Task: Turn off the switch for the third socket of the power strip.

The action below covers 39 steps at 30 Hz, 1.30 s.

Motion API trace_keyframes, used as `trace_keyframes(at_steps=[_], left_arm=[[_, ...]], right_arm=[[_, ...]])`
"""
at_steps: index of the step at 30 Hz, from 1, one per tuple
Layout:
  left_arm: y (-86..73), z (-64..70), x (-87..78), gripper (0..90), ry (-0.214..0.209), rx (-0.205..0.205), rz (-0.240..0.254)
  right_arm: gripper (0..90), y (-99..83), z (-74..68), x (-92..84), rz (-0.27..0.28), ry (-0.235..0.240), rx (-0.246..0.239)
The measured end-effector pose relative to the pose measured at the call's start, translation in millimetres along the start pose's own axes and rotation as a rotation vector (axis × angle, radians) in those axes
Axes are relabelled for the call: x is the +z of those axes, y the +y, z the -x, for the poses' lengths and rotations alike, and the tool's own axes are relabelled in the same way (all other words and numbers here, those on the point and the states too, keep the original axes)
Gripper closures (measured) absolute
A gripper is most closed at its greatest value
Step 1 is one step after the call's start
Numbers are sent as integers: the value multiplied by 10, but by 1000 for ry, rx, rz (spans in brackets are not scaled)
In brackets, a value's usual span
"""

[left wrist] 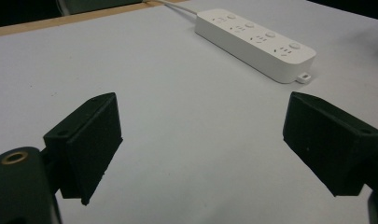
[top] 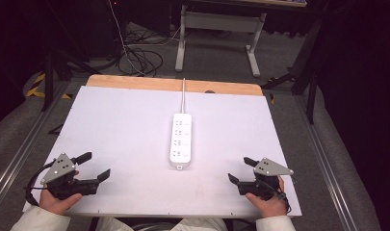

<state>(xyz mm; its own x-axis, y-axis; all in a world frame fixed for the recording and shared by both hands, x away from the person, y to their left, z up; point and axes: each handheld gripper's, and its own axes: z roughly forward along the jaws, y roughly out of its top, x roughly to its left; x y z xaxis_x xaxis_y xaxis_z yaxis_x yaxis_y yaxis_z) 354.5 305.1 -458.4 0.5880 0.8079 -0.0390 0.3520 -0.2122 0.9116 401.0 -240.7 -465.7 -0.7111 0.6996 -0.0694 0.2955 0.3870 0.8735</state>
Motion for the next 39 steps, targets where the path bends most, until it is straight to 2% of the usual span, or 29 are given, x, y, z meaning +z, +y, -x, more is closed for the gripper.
trace_keyframes(at_steps=[7,14,18,23,24,28,31,36,39], left_arm=[[2,13,-7,121,7,12,-5],[10,39,-25,120,21,50,-6],[13,52,-34,118,17,50,-5],[14,32,-31,110,-2,16,-5],[13,26,-32,109,-8,-5,3],[10,19,-44,109,-7,-4,6],[14,29,-43,109,2,18,6],[13,44,-46,110,12,24,4],[14,57,-41,110,20,43,0]], right_arm=[[179,15,1,-17,-2,-7,-4],[186,28,-7,-26,-2,-13,-17],[190,35,-7,-34,-3,-14,-17],[217,54,-14,-22,-6,-13,-13],[220,60,-14,-22,-7,-14,-15],[228,80,-14,-39,-6,-19,-19],[229,106,-11,-36,-7,-17,-20],[234,176,-11,-11,-17,-7,-30],[239,281,-4,24,-24,-3,-40]])
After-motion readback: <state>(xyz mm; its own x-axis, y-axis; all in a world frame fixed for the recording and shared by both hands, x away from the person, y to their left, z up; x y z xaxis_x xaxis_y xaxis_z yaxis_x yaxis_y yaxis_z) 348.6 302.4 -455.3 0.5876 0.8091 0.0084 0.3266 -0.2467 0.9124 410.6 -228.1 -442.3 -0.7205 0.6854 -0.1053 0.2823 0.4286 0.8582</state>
